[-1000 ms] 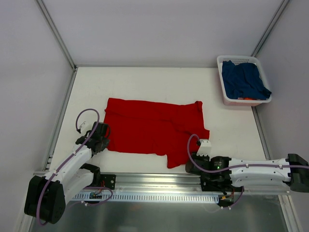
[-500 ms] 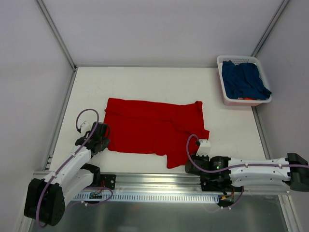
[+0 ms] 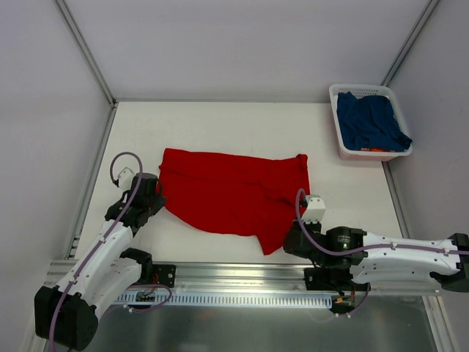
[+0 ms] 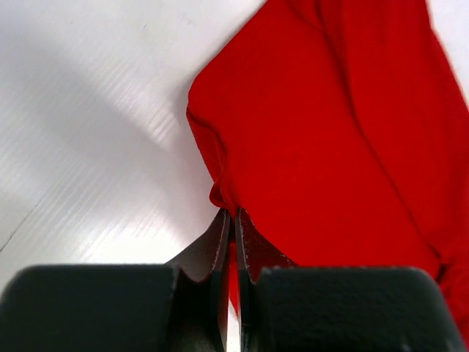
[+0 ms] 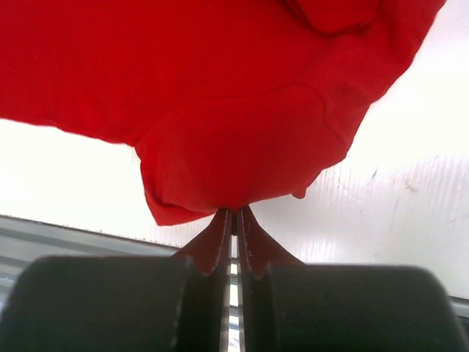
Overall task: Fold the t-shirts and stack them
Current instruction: Grap the side of the flattened tshirt closest away from the robot with both arms, then fold the other side of the tshirt into a rectangle
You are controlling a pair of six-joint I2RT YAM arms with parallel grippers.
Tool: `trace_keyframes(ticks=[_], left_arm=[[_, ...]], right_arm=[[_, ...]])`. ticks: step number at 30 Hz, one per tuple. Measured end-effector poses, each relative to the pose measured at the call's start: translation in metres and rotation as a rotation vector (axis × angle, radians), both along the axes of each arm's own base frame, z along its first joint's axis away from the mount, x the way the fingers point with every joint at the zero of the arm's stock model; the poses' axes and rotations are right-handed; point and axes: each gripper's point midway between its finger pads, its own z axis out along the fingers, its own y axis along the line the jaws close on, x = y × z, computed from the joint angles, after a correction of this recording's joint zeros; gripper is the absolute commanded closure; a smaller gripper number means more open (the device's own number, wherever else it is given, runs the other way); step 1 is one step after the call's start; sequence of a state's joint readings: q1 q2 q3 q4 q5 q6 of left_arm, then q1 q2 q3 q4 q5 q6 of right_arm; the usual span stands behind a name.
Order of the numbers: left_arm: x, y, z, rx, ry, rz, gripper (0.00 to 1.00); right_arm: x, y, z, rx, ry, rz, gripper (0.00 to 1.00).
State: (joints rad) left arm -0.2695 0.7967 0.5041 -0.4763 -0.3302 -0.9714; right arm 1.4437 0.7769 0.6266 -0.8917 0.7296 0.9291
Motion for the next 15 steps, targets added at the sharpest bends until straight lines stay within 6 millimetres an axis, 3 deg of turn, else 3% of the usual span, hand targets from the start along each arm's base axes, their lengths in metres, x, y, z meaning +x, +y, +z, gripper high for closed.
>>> trace_keyframes(ticks=[7,15], left_arm=[[0.017,-0.004,0.027,0.007,-0.047,-0.020,1.00],[0.032,0.000,0.039,0.057,-0.044,-0.016,1.00]], right_arm=[[0.024,-0.015,0.027,-0.034,-0.073,-0.056,0.99],[0.054,-0.042,0.053,-0.099,-0.126,-0.163,0.99]])
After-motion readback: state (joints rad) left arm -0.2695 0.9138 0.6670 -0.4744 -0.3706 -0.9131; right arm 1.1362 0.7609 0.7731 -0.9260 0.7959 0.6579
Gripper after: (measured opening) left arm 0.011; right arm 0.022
